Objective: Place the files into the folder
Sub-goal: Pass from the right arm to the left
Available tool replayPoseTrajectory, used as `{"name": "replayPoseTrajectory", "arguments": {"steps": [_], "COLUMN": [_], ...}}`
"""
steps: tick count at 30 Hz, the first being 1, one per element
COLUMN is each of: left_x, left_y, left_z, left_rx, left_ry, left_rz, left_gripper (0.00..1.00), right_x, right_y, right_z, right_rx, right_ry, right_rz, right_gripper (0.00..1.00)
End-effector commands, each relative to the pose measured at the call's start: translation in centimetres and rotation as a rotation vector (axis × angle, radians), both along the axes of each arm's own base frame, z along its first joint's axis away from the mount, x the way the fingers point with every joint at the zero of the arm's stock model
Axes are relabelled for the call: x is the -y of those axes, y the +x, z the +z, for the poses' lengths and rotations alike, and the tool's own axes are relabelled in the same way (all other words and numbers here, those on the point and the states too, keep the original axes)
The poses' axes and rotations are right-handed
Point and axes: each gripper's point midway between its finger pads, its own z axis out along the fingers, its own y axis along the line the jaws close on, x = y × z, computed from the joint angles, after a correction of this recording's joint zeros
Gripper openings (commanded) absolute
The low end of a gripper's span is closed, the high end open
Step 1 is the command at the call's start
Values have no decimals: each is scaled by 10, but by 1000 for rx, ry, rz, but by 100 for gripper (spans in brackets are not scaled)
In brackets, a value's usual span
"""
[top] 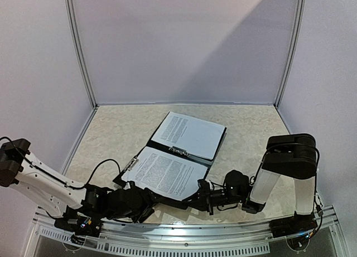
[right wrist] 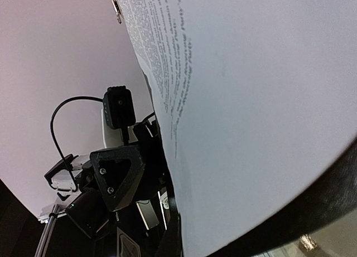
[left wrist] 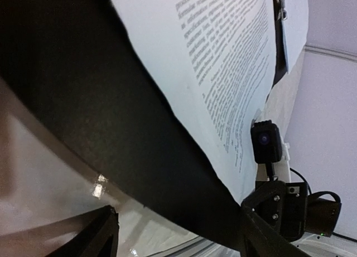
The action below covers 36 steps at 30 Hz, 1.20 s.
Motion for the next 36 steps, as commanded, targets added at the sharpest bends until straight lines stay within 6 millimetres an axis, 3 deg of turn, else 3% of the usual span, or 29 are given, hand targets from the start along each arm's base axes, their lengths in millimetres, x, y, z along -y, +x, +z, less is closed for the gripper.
{"name": "replayPoseTrajectory", "arguments": {"steps": [1, 4, 6, 11, 12, 13, 15, 17, 18, 19, 23, 25, 29, 32, 36], "left_x": [-4, -12, -17, -32, -35, -39, -46, -51, -58, -64, -78, -85, -98, -95, -79], "left_y": [4, 21, 33, 55, 56, 57, 56, 54, 51, 49, 43, 37, 23, 11, -3], "left_z": [-4, 4, 10, 25, 26, 26, 26, 31, 31, 34, 62, 76, 89, 89, 88], "left_rx": [5, 96, 157, 271, 275, 270, 253, 240, 232, 232, 246, 235, 181, 129, 76], "left_ry": [-19, -27, -9, 60, 72, 89, 119, 141, 178, 212, 280, 309, 390, 450, 550], "left_rz": [56, 117, 147, 192, 196, 197, 187, 154, 130, 105, -8, -58, -164, -282, -494], "left_gripper": [74, 66, 55, 7, 0, 0, 0, 0, 0, 0, 0, 0, 0, 0, 0], "right_x": [-8, -8, -8, -10, -10, -11, -9, 0, 5, 10, 38, 61, 107, 141, 176], "right_y": [-11, -15, -17, -24, -26, -28, -35, -42, -47, -51, -64, -48, 3, 46, 84], "right_z": [79, 79, 78, 71, 68, 68, 58, 51, 48, 48, 16, 8, 38, 56, 74], "right_rx": [119, 119, 118, 132, 140, 148, 164, 185, 189, 210, 260, 424, 716, 744, 801], "right_ry": [300, 295, 290, 253, 238, 229, 172, 116, 84, 58, -251, -510, -817, -877, -943], "right_rz": [35, 41, 45, 75, 85, 100, 145, 187, 211, 235, 362, 414, 418, 275, 131], "right_gripper": [1, 1, 2, 5, 6, 8, 22, 54, 81, 97, 99, 99, 99, 99, 99]}}
